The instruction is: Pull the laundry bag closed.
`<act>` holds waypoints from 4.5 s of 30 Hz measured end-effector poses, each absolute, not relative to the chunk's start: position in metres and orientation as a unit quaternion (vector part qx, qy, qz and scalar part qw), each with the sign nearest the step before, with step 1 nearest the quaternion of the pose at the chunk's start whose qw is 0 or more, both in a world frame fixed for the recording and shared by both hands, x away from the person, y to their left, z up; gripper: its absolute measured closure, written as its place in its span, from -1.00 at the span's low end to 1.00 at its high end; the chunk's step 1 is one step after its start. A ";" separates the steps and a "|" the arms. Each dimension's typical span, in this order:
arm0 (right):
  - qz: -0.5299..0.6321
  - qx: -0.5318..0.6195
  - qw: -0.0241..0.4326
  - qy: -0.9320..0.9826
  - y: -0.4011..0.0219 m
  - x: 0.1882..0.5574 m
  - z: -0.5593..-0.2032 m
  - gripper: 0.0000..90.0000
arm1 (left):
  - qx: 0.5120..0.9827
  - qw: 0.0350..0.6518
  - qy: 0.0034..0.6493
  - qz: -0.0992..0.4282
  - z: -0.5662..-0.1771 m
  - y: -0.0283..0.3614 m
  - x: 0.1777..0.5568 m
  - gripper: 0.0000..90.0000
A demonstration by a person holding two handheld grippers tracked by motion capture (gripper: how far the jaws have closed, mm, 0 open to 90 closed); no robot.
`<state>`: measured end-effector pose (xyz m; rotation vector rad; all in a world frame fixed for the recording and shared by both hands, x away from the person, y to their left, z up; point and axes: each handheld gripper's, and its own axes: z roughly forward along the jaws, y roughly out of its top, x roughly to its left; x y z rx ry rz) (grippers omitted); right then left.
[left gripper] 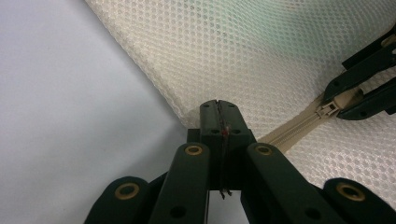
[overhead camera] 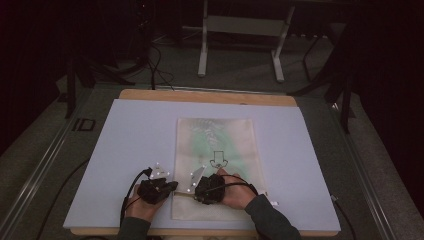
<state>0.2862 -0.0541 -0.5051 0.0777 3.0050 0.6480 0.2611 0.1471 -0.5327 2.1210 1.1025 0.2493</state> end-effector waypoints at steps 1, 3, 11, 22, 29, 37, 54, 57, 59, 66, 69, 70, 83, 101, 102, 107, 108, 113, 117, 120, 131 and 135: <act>0.211 0.026 0.034 0.977 -0.055 0.286 -0.505 0.82 | 0.823 0.361 0.428 0.097 -0.533 0.147 0.261 0.99; 0.209 0.024 0.035 0.977 -0.055 0.285 -0.505 0.82 | 0.823 0.361 0.428 0.097 -0.533 0.147 0.261 0.99; 0.209 0.023 0.039 0.977 -0.057 0.285 -0.504 0.82 | 0.823 0.361 0.429 0.096 -0.533 0.147 0.261 0.99; 0.207 0.019 0.044 0.977 -0.059 0.283 -0.503 0.82 | 0.823 0.361 0.429 0.096 -0.533 0.147 0.261 0.99; 0.201 0.021 0.042 0.978 -0.063 0.281 -0.504 0.82 | 0.822 0.362 0.429 0.095 -0.533 0.147 0.261 0.99; 0.203 0.025 0.041 0.978 -0.066 0.280 -0.504 0.82 | 0.822 0.362 0.429 0.096 -0.533 0.147 0.261 0.99; 0.198 0.025 0.043 0.979 -0.077 0.281 -0.501 0.82 | 0.823 0.361 0.429 0.097 -0.533 0.147 0.261 0.99; 0.198 0.027 0.043 0.979 -0.079 0.281 -0.499 0.82 | 0.822 0.361 0.429 0.096 -0.533 0.147 0.261 0.99; 0.199 0.027 0.042 0.979 -0.079 0.281 -0.498 0.82 | 0.822 0.362 0.429 0.096 -0.533 0.147 0.261 0.99; 0.204 0.027 0.041 0.978 -0.082 0.282 -0.497 0.82 | 0.822 0.362 0.430 0.096 -0.533 0.147 0.261 0.99; 0.204 0.026 0.041 0.978 -0.083 0.283 -0.497 0.82 | 0.822 0.363 0.429 0.095 -0.533 0.148 0.261 0.99; 0.202 0.027 0.042 0.978 -0.084 0.282 -0.496 0.82 | 0.822 0.363 0.429 0.096 -0.533 0.148 0.261 0.99; 0.204 0.033 0.037 0.978 -0.095 0.284 -0.495 0.82 | 0.820 0.364 0.431 0.095 -0.533 0.148 0.261 0.99; 0.204 0.043 0.033 0.977 -0.109 0.284 -0.497 0.82 | 0.820 0.365 0.431 0.095 -0.533 0.148 0.261 0.99; 0.203 0.046 0.034 0.978 -0.110 0.284 -0.497 0.82 | 0.820 0.365 0.432 0.094 -0.533 0.148 0.261 0.99; 0.205 0.045 0.034 0.977 -0.111 0.283 -0.495 0.82 | 0.819 0.366 0.433 0.095 -0.533 0.148 0.261 0.99; 0.205 0.045 0.034 0.977 -0.111 0.283 -0.495 0.82 | 0.819 0.366 0.433 0.095 -0.533 0.148 0.261 0.99; 0.203 0.047 0.035 0.978 -0.116 0.283 -0.494 0.82 | 0.820 0.364 0.432 0.094 -0.533 0.148 0.261 0.99; 0.202 0.049 0.035 0.977 -0.121 0.283 -0.494 0.82 | 0.819 0.364 0.432 0.095 -0.533 0.148 0.261 0.99; 0.204 0.051 0.033 0.977 -0.122 0.283 -0.495 0.82 | 0.819 0.365 0.433 0.095 -0.533 0.148 0.261 0.99; 0.199 0.052 0.036 0.978 -0.130 0.282 -0.493 0.82 | 0.819 0.365 0.432 0.095 -0.533 0.148 0.261 0.99; 0.200 0.054 0.037 0.978 -0.132 0.282 -0.492 0.83 | 0.819 0.365 0.433 0.095 -0.533 0.148 0.261 0.99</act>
